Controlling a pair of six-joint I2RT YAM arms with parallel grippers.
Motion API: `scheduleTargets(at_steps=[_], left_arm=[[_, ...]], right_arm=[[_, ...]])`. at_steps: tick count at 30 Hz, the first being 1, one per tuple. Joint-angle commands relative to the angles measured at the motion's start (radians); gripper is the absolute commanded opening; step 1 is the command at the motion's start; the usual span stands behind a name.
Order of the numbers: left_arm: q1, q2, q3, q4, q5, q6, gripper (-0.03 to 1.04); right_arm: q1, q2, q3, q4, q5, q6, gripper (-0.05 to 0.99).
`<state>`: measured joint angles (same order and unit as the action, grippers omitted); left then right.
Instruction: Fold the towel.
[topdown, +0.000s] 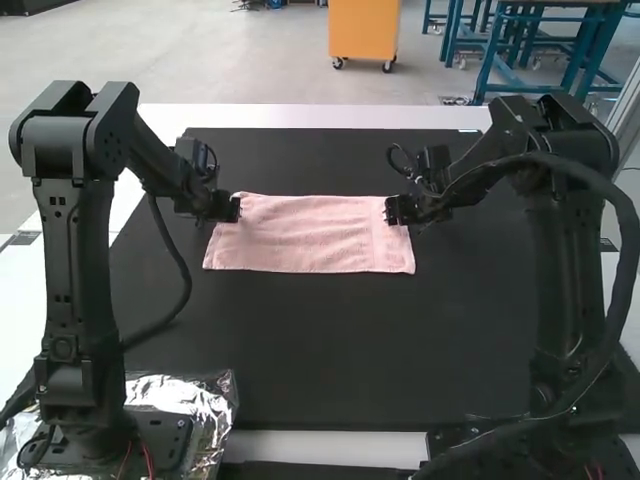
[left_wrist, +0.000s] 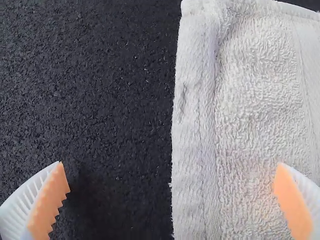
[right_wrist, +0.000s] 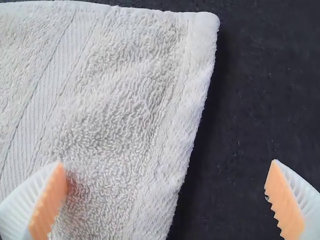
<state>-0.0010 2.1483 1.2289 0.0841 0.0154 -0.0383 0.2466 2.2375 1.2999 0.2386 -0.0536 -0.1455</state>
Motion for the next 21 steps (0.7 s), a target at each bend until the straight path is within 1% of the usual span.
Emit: scheduleTargets(at_steps=[1,4,5,7,8,9,10,11,12,13,14,16,18,21], left_arm=[[0.006,0.022,0.035,0.0,-0.025,0.014,0.96],[0.006,0.025,0.035,0.0,-0.025,0.012,0.96],[0.006,0.028,0.035,0.0,-0.023,0.012,0.96],[0.002,0.035,0.035,0.002,-0.023,0.011,0.93],[0.002,0.038,0.034,0.0,-0.023,0.011,0.88],[0.002,0.042,0.032,0.0,-0.02,0.009,0.8],[0.004,0.047,0.029,-0.001,-0.005,0.009,0.61],[0.006,0.053,0.027,0.0,0.047,0.008,0.32],[0.007,0.056,0.024,0.008,0.098,-0.008,0.03],[0.009,0.058,0.023,0.008,0.146,-0.066,0.03],[0.018,0.056,0.02,0.006,0.181,-0.103,0.02],[0.044,0.053,0.017,0.011,0.209,-0.104,0.02],[0.059,0.05,0.021,0.008,0.212,-0.104,0.02],[0.067,0.038,0.024,0.006,0.218,-0.104,0.02]], right_arm=[[0.0,0.036,0.029,-0.009,0.038,-0.012,0.91],[0.0,0.036,0.025,-0.013,0.04,-0.014,0.91],[0.0,0.036,0.024,-0.012,0.049,-0.016,0.91],[0.0,0.036,0.015,-0.005,0.057,-0.017,0.89],[0.002,0.036,0.015,-0.01,0.055,-0.02,0.75],[0.0,0.036,0.009,-0.009,0.044,-0.02,0.44],[0.0,0.034,-0.004,-0.002,0.015,-0.02,0.04],[-0.001,0.033,-0.011,0.002,-0.008,-0.017,-0.01],[-0.006,0.031,-0.014,0.002,-0.011,-0.011,-0.02],[-0.007,0.031,-0.017,0.001,-0.011,-0.006,-0.02],[-0.009,0.03,-0.019,0.002,-0.012,-0.005,-0.02],[-0.013,0.025,-0.021,0.002,-0.017,0.004,-0.02],[-0.018,0.011,-0.017,0.002,-0.032,0.007,-0.02],[-0.024,-0.019,-0.011,0.002,-0.048,0.018,-0.03]])
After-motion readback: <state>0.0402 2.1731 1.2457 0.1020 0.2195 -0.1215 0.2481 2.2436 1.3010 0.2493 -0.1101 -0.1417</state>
